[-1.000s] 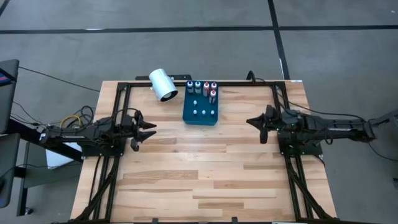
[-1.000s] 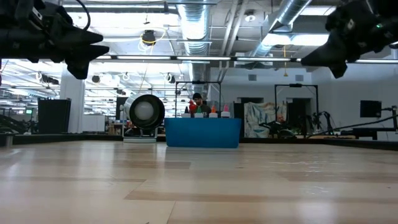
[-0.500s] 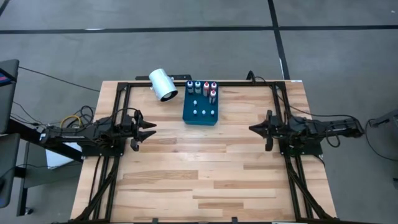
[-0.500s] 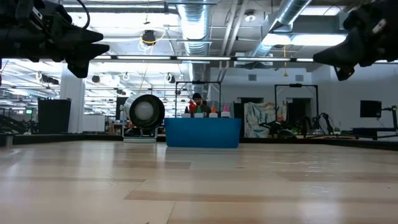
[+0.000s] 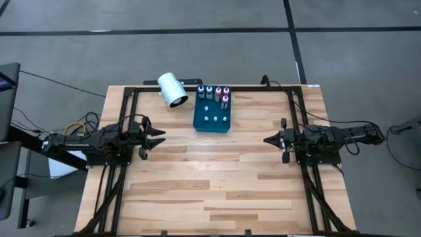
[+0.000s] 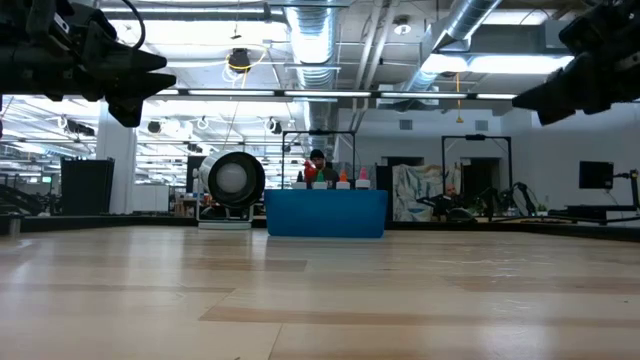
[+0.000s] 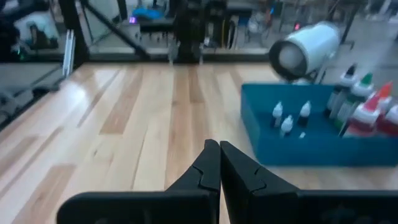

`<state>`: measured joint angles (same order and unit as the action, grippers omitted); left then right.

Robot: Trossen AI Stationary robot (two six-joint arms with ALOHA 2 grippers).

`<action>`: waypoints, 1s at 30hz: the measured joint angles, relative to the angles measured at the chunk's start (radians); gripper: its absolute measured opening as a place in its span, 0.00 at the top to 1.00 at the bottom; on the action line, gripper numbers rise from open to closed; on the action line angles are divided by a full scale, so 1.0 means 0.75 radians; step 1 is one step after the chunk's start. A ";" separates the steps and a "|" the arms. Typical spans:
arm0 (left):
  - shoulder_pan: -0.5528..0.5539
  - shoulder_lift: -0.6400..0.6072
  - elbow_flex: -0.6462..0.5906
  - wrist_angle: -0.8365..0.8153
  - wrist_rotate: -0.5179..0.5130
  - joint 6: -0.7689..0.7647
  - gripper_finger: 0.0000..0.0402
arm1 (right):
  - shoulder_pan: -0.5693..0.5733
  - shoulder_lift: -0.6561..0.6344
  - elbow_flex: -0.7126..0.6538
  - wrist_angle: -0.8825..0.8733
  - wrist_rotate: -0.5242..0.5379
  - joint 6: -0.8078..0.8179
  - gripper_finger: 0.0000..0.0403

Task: Pick & Place food coloring
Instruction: Return to Home Position

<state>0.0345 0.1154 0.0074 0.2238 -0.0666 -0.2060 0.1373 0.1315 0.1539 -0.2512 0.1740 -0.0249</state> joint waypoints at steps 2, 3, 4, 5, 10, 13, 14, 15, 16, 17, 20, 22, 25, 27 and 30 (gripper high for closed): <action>0.000 0.000 0.000 0.006 0.000 -0.014 0.63 | -0.019 -0.006 0.001 0.031 0.002 -0.008 1.00; 0.000 0.000 0.000 0.009 0.000 -0.017 0.63 | -0.031 -0.005 0.001 0.035 0.001 0.001 1.00; 0.000 0.000 0.000 0.016 0.000 -0.016 0.63 | -0.042 -0.004 0.001 0.041 0.000 0.014 1.00; 0.000 0.000 0.000 0.026 0.000 -0.009 0.63 | -0.055 -0.004 0.001 0.056 -0.008 0.028 1.00; -0.001 0.000 -0.001 0.067 -0.001 0.015 0.63 | -0.104 -0.004 0.001 0.141 -0.104 0.033 1.00; -0.001 -0.001 -0.001 0.102 -0.001 0.049 0.63 | -0.123 -0.004 0.001 0.168 -0.155 0.033 1.00; -0.001 -0.001 -0.001 0.112 -0.001 0.064 0.63 | -0.128 -0.004 0.001 0.177 -0.163 0.033 1.00; -0.001 -0.001 -0.001 0.119 -0.001 0.077 0.63 | -0.132 -0.004 0.001 0.187 -0.165 0.033 1.00; -0.001 -0.001 -0.001 0.120 -0.001 0.086 0.63 | -0.135 -0.004 0.001 0.204 -0.165 0.033 1.00; -0.001 -0.001 -0.001 0.120 -0.001 0.091 0.63 | -0.137 -0.004 0.001 0.230 -0.164 0.031 1.00; -0.001 -0.001 -0.001 0.120 -0.001 0.091 0.63 | -0.135 -0.004 0.001 0.322 -0.164 0.023 1.00; -0.001 -0.001 -0.001 0.119 -0.001 0.090 0.63 | -0.136 -0.004 0.002 0.321 -0.163 0.030 1.00; -0.001 -0.001 -0.001 0.115 -0.001 0.077 0.63 | -0.136 -0.003 0.002 0.270 -0.129 0.033 1.00; -0.001 -0.001 -0.001 0.106 -0.001 0.074 0.63 | -0.135 -0.002 0.002 0.227 -0.120 0.033 1.00; -0.001 -0.001 -0.001 0.088 -0.001 0.074 0.63 | -0.134 -0.003 0.002 0.185 -0.121 0.033 1.00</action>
<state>0.0341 0.1150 0.0067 0.2896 -0.0669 -0.1506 0.0368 0.1295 0.1551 -0.1125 0.0833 -0.0002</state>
